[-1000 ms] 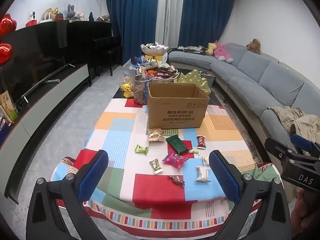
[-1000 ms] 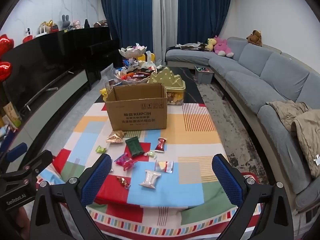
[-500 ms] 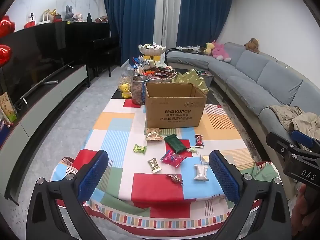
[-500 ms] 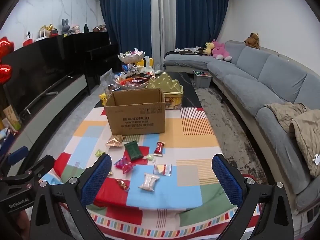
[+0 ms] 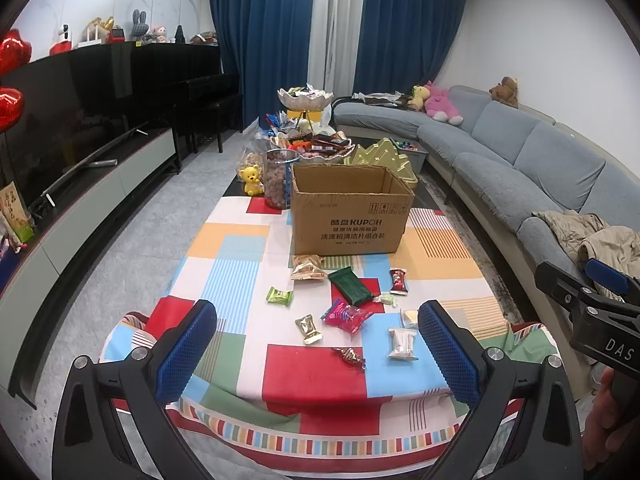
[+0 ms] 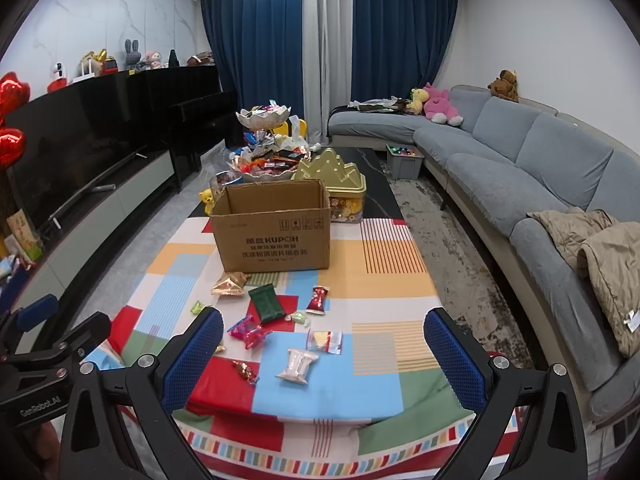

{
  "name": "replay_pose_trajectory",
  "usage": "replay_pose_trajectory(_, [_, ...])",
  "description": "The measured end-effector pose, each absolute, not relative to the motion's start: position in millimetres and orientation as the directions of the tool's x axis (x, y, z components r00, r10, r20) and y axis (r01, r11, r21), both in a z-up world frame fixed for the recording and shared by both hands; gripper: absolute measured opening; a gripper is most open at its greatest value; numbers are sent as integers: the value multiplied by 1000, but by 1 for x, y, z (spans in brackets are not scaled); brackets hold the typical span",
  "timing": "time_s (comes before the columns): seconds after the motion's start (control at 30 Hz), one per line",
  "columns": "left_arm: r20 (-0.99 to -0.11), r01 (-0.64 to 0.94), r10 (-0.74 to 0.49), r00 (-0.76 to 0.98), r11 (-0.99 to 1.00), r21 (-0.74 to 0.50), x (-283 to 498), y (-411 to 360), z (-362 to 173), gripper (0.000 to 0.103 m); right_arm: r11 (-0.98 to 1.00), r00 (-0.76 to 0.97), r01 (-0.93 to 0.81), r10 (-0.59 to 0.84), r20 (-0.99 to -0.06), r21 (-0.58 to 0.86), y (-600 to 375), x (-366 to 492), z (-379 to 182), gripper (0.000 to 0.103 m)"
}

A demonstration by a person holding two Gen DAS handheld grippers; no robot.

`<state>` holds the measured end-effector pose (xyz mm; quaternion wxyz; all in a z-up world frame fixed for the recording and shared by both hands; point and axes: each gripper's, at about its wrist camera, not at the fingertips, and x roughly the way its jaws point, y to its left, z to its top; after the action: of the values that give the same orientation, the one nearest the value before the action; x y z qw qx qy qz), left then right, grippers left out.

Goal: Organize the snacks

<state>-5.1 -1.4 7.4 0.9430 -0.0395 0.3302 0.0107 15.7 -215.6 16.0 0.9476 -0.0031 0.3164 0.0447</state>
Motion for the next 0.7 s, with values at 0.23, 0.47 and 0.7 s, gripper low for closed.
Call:
replay_pose_trajectory(0.23, [-624, -44, -8, 782, 997, -67, -5, -2, 6, 102, 996, 796, -87, 83, -599, 23, -215, 15, 15, 102])
replay_pose_trajectory(0.47, [-625, -44, -8, 780, 997, -67, -6, -2, 7, 103, 996, 795, -86, 83, -601, 23, -215, 15, 15, 102])
replay_pose_trajectory(0.7, [-626, -44, -8, 780, 997, -68, -6, -2, 6, 103, 996, 793, -89, 84, -603, 22, -215, 15, 14, 102])
